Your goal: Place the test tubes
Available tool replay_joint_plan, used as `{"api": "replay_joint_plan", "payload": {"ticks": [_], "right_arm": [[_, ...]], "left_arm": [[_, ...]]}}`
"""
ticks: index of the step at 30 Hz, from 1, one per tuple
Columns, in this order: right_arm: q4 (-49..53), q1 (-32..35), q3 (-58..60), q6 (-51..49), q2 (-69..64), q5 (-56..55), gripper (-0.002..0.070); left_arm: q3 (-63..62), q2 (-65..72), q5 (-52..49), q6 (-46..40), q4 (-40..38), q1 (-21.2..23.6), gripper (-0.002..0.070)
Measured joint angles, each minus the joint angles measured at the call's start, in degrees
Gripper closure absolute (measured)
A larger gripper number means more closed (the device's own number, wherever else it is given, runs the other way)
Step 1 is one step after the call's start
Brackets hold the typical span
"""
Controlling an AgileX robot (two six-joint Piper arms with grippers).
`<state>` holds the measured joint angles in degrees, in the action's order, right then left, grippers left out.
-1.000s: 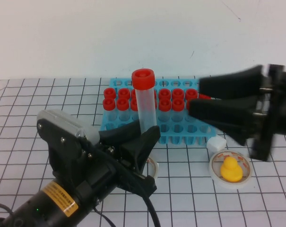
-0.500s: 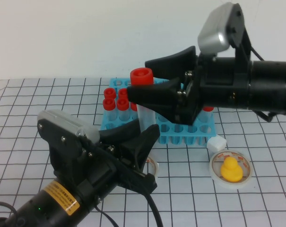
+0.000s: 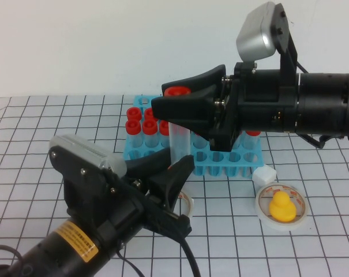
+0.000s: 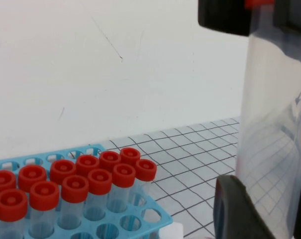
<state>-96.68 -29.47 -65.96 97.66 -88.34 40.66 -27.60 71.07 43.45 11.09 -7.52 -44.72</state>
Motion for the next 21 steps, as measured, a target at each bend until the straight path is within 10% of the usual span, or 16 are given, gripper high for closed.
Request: {"api": "replay_joint_plan", "payload": {"ticks": [12, 18, 21], "right_arm": [[-0.11, 0.0, 0.0, 0.66, 0.24, -4.06, 0.0403], [-0.11, 0.0, 0.0, 3.05, 2.96, -7.94, 0.0403], [-0.22, 0.0, 0.0, 3.42, 3.49, -8.17, 0.0403]], "left_arm": [[2.22, -3.32, -0.83, -13.79, -9.75, 0.0, 0.0226], [8.9, -16.83, -6.98, -26.97, -22.19, 0.0, 0.023], [12.05, -25.72, -12.97, -34.21, -27.72, 0.0, 0.0356]]}}
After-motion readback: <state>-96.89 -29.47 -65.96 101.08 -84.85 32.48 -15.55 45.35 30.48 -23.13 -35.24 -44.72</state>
